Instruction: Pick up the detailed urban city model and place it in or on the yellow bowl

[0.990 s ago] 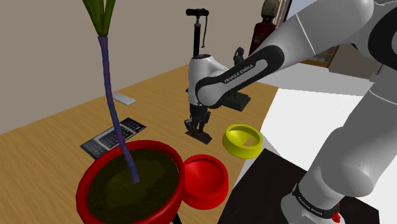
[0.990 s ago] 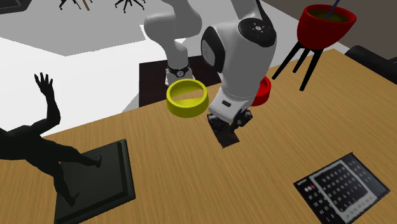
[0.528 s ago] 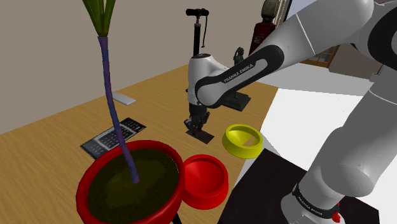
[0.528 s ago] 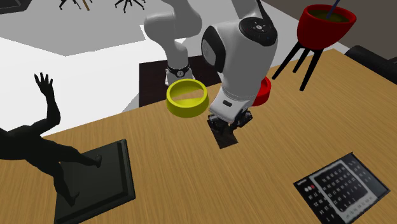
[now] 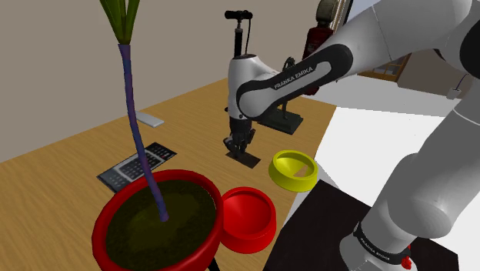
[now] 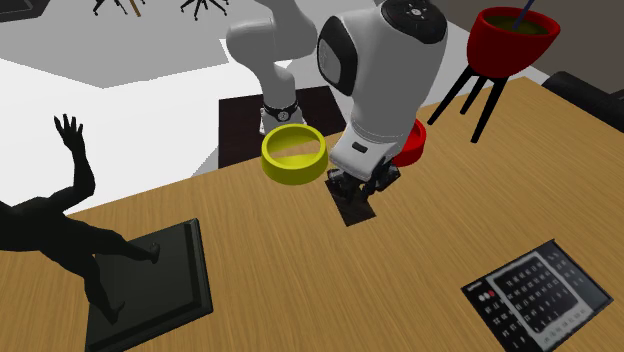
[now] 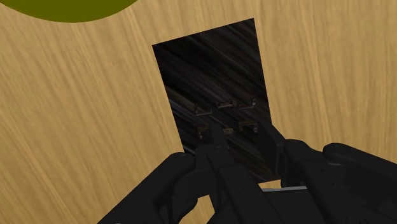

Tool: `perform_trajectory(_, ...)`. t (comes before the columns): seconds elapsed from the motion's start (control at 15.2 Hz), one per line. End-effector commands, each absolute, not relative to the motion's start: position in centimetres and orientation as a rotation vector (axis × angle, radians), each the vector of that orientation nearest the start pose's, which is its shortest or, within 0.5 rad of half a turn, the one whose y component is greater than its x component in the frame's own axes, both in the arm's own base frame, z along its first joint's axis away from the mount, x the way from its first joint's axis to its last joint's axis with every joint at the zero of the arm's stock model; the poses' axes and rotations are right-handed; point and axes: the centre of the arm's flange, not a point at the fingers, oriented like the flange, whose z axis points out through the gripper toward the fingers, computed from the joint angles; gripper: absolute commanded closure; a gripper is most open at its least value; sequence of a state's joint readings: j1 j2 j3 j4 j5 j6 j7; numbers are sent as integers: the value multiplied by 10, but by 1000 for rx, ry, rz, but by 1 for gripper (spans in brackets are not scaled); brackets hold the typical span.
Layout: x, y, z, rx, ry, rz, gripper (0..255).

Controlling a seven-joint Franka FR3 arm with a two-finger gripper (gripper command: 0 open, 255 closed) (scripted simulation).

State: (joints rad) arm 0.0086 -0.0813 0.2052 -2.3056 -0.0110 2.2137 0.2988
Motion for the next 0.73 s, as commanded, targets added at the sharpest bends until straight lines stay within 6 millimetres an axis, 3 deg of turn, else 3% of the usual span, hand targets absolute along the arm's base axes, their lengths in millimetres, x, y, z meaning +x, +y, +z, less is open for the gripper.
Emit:
perform_trajectory(0.0, 488, 105, 388, -3167, 125, 10, 255)
perform_trajectory(0.66, 488, 105, 441, -3167, 125, 10, 255)
